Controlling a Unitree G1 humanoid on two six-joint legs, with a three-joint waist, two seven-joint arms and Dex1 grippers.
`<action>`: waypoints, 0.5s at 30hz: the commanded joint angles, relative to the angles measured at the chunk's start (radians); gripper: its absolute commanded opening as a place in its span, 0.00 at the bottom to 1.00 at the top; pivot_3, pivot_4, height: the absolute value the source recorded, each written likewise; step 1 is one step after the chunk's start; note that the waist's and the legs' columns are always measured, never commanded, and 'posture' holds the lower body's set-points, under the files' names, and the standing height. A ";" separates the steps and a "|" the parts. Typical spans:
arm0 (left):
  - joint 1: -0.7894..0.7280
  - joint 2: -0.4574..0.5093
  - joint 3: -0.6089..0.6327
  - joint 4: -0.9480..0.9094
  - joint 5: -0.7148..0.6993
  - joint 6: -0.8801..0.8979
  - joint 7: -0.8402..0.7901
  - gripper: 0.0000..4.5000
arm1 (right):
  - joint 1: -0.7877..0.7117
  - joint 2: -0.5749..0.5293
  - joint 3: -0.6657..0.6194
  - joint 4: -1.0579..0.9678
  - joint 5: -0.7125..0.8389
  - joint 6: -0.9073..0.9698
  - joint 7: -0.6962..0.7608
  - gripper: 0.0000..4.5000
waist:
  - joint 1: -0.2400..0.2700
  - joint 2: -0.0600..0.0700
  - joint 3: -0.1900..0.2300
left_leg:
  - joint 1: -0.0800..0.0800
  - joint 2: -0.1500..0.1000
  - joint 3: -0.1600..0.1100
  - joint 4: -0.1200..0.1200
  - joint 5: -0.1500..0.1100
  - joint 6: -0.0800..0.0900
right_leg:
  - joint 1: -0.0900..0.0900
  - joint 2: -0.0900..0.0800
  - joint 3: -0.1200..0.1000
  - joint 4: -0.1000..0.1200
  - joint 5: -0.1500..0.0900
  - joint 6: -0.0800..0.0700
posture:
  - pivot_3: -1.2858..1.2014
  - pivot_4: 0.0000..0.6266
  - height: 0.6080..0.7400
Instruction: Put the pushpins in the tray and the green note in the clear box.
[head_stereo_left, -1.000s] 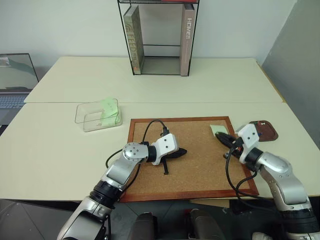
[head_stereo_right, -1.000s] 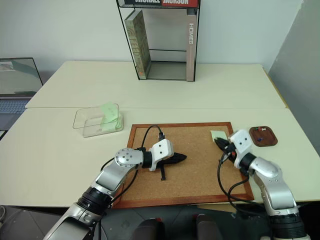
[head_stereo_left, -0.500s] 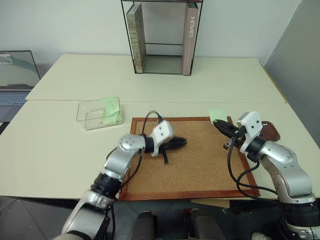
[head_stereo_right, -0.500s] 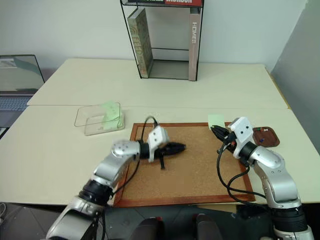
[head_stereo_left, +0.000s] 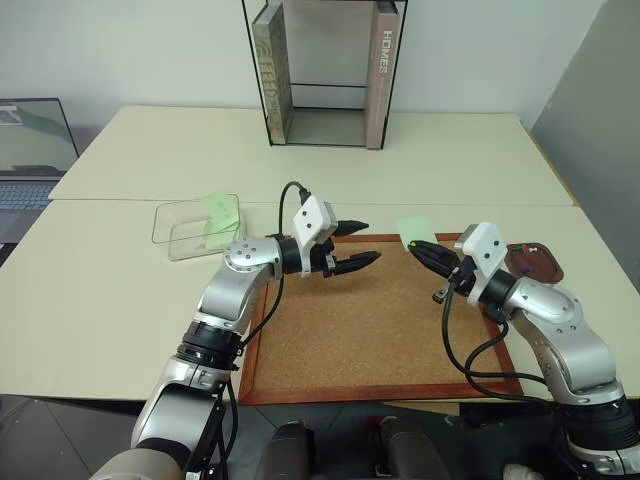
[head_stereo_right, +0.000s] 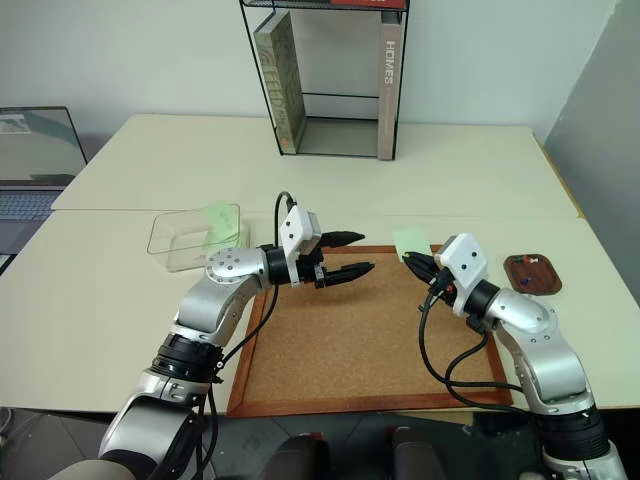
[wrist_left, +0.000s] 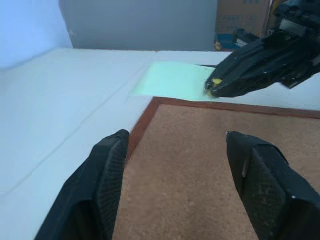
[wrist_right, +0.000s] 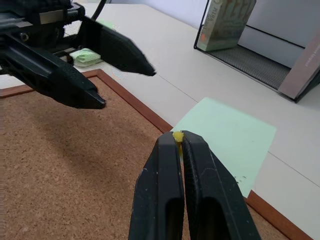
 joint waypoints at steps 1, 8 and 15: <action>-0.050 0.001 -0.023 0.072 0.100 -0.186 0.044 0.77 | -0.025 0.034 -0.037 -0.068 0.088 0.065 -0.020 0.00 | 0.000 0.000 0.000 | 0.000 0.000 0.000 0.000 0.000 0.000 | 0.000 0.000 0.000 0.000 0.000 0.000 | 0.52 0.24 1.00; -0.150 -0.024 -0.032 0.229 0.160 -0.425 0.055 0.77 | -0.041 0.039 -0.045 -0.127 0.192 0.209 -0.032 0.00 | 0.001 0.000 0.000 | 0.000 0.000 0.000 0.001 0.000 0.000 | 0.000 0.000 0.000 0.001 0.000 0.000 | 0.52 0.24 1.00; -0.193 -0.034 -0.069 0.317 0.157 -0.541 -0.046 0.77 | -0.062 0.041 -0.053 -0.147 0.248 0.291 -0.061 0.00 | 0.000 0.000 0.000 | -0.001 0.000 0.000 0.001 0.000 0.000 | 0.000 0.000 0.000 0.001 0.000 0.000 | 0.52 0.24 1.00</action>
